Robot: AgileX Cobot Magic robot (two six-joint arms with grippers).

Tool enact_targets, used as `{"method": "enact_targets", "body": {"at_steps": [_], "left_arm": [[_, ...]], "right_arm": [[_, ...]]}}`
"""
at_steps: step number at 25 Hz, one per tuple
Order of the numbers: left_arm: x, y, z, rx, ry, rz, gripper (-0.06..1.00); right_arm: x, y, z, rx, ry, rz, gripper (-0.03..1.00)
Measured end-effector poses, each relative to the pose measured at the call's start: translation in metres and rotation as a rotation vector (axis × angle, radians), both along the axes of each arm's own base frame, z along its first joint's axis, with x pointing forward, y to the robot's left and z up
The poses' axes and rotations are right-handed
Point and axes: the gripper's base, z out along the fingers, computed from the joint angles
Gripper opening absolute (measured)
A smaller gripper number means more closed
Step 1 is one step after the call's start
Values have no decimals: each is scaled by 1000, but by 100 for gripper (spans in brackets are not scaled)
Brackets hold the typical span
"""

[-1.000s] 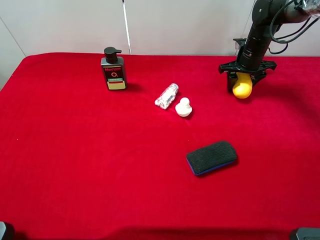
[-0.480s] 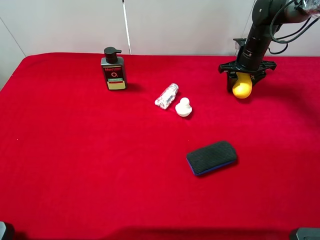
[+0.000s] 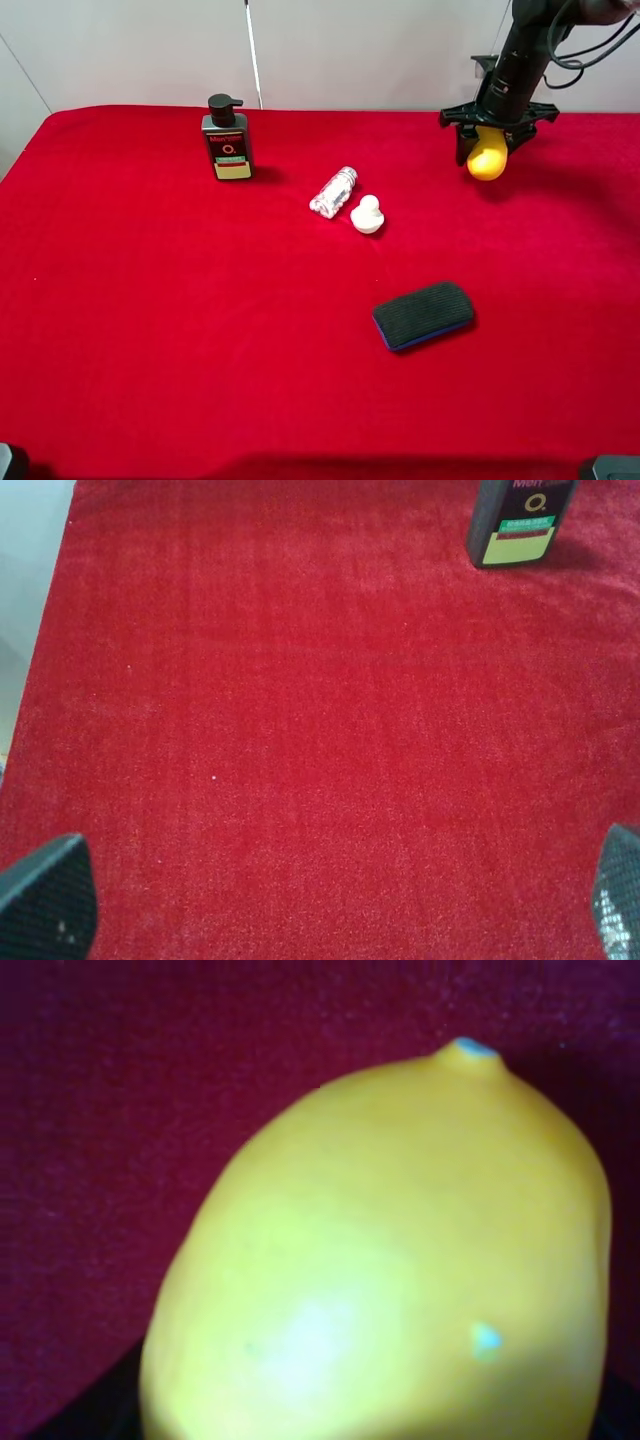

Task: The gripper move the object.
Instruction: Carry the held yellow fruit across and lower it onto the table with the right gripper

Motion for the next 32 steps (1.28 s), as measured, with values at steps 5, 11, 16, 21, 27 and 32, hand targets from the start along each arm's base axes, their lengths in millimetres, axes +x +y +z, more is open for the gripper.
{"method": "enact_targets", "body": {"at_steps": [5, 11, 16, 21, 27, 32], "left_arm": [[0, 0, 0, 0, 0, 0, 99], [0, 0, 0, 0, 0, 0, 99], [0, 0, 0, 0, 0, 0, 99], [0, 0, 0, 0, 0, 0, 99], [0, 0, 0, 0, 0, 0, 99], [0, 0, 0, 0, 0, 0, 99]], "right_arm": [[3, 0, 12, 1, -3, 1, 45], [0, 0, 14, -2, 39, 1, 45], [-1, 3, 22, 36, 27, -11, 45], [-6, 18, 52, 59, -30, 15, 45], [-18, 47, 86, 76, -99, 83, 45], [-32, 74, 112, 91, -150, 145, 45]]}}
